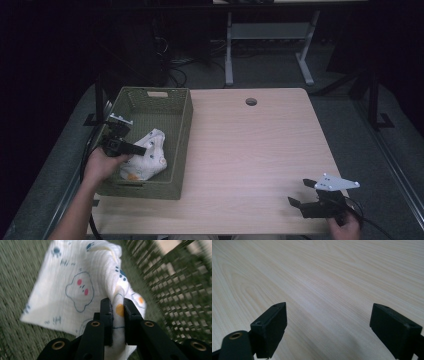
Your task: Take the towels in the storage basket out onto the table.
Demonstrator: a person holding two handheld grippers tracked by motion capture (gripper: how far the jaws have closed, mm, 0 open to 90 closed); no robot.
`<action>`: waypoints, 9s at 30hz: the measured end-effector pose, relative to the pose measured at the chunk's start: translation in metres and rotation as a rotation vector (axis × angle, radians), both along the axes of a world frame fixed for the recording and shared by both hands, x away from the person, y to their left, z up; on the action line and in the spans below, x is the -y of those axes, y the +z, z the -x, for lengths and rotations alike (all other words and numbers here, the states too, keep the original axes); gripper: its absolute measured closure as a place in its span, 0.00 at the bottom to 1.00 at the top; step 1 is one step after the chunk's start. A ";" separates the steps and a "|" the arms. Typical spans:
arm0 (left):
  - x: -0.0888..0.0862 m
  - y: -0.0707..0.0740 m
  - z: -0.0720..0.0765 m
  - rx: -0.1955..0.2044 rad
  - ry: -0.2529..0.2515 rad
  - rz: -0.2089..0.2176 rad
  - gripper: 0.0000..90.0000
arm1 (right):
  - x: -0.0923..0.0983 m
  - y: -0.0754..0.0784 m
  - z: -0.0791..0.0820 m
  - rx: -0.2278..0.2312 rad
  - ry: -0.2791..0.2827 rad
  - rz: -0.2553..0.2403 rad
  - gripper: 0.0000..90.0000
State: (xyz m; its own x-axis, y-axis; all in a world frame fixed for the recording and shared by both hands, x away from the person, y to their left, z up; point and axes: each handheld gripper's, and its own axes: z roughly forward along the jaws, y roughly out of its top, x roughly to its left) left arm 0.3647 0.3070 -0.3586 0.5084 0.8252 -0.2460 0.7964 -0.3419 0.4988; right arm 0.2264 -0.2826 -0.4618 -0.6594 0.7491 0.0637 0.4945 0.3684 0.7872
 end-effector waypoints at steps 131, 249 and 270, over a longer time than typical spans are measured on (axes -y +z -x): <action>-0.014 0.077 0.017 0.199 0.111 0.875 0.89 | -0.001 -0.001 -0.004 0.030 -0.042 -0.016 0.16; 0.257 -0.041 -0.032 -0.029 -0.106 0.740 0.88 | 0.003 -0.001 -0.005 0.033 -0.051 -0.040 0.16; 0.279 -0.075 -0.031 -0.056 -0.097 0.699 0.83 | 0.002 -0.002 -0.006 0.031 -0.054 -0.039 0.16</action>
